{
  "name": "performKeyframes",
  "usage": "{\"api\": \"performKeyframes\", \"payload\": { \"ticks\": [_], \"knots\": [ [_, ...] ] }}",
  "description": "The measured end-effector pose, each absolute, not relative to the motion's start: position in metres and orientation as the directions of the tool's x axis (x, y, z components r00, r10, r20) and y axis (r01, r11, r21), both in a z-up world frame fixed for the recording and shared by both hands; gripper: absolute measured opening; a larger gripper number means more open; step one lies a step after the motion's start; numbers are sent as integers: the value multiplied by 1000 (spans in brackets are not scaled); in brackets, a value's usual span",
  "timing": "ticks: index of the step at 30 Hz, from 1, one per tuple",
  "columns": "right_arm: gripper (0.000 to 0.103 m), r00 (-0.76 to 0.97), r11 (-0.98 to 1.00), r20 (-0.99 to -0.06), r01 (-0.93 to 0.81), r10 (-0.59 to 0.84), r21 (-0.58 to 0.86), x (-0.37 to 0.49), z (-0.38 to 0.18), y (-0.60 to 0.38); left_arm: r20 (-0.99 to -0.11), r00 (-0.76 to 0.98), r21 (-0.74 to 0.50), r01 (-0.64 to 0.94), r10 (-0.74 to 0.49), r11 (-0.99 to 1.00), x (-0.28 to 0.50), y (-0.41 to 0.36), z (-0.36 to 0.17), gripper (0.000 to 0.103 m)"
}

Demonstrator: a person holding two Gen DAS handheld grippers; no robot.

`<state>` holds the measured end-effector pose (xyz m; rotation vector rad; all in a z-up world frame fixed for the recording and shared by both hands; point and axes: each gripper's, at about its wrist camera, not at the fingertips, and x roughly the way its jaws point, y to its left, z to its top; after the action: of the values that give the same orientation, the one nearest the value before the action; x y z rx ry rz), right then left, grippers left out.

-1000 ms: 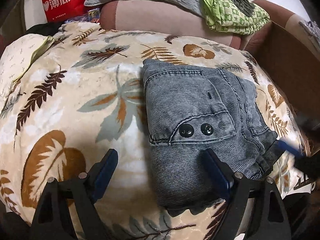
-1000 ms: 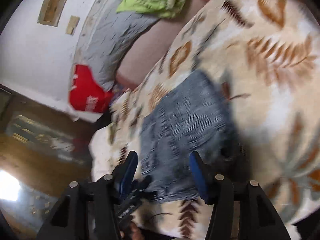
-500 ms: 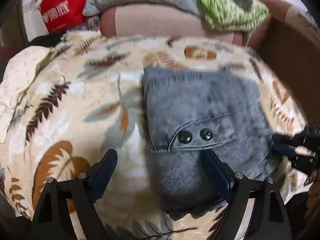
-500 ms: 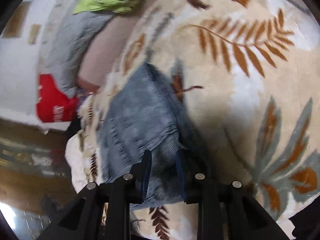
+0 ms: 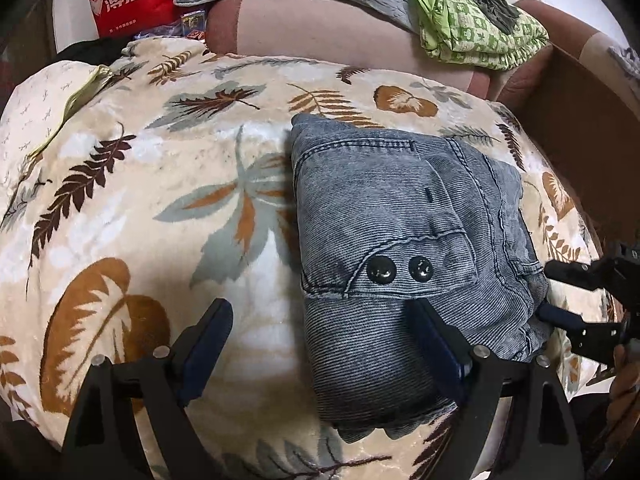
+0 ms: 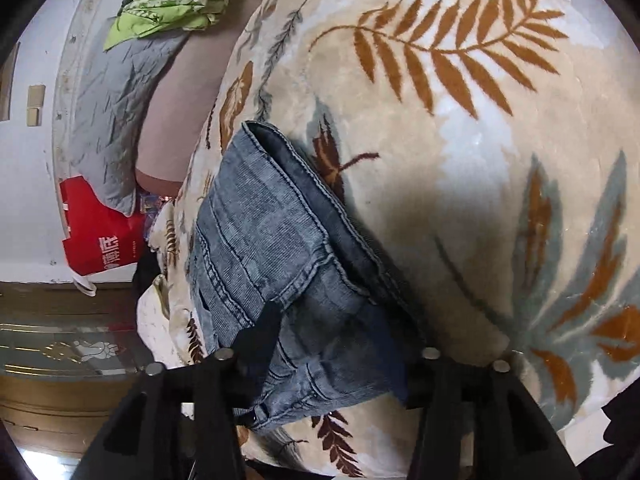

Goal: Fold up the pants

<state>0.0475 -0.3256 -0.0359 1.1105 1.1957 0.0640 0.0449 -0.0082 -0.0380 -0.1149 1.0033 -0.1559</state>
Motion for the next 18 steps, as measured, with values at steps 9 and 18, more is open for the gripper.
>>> {"api": "performKeyframes", "payload": {
  "ticks": [9, 18],
  "knots": [
    [12, 432, 675, -765, 376, 478, 635, 62, -15, -307, -830, 531, -161, 69, -173, 985, 46, -7, -40, 93],
    [12, 523, 737, -747, 292, 410, 609, 17, 29, -298, -807, 571, -148, 56, -153, 987, 39, 0, -18, 93]
  ]
}}
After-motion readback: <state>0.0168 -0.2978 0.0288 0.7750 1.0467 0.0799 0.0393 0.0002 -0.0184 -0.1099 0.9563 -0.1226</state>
